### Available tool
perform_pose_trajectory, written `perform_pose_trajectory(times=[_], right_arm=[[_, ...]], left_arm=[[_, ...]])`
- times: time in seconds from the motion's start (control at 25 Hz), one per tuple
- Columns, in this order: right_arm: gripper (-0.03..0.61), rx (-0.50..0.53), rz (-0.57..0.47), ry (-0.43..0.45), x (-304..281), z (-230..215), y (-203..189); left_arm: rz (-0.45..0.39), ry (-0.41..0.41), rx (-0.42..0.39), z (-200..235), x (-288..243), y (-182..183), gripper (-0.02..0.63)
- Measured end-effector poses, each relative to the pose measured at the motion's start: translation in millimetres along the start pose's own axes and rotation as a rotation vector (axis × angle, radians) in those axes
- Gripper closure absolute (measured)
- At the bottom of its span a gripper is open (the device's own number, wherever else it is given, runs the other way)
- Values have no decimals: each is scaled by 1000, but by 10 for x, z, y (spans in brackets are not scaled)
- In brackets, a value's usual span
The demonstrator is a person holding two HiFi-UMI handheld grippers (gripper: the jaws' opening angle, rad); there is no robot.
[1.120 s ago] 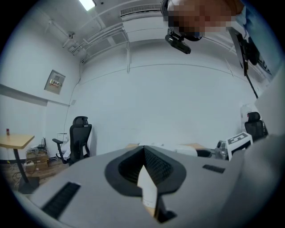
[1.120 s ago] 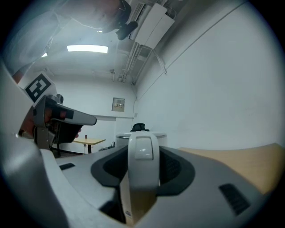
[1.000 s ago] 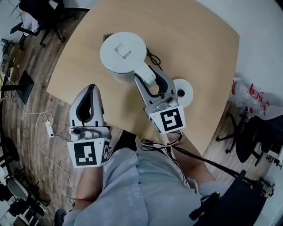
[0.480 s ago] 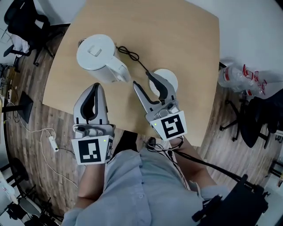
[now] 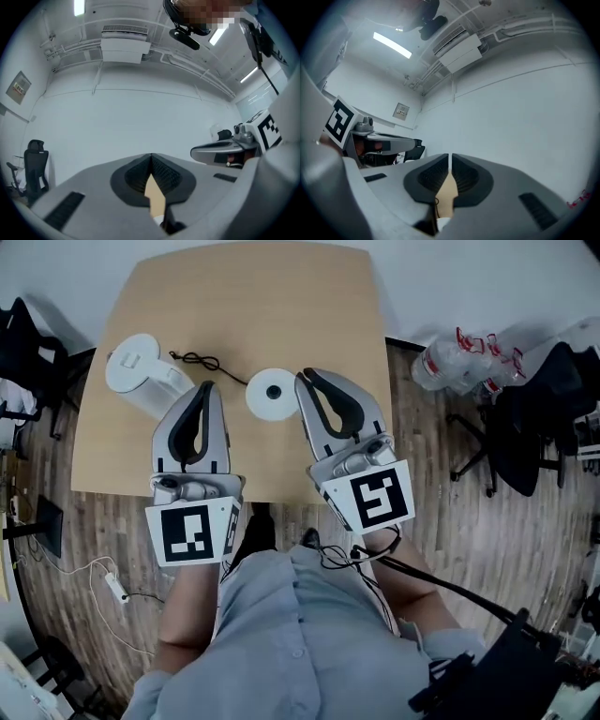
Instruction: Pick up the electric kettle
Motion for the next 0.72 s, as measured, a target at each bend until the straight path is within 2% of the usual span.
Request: perform_pose_trajectory(times=[0.28, 0.72], right_arm=[[577, 9, -10, -55, 440, -45, 139], [577, 13, -34, -41, 481, 29, 202]], left_arm=[[-49, -45, 0, -387, 149, 238, 615], [-62, -59, -10, -451, 210, 307, 617]])
Point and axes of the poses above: the fingertips, and each gripper's own axes: x backward along the fingers, z to its left, y out of its top, the point moved 5 cm from there along x, backward along the fingers, and after that the axes turned 11 degrees about y, right-handed, at the moved point
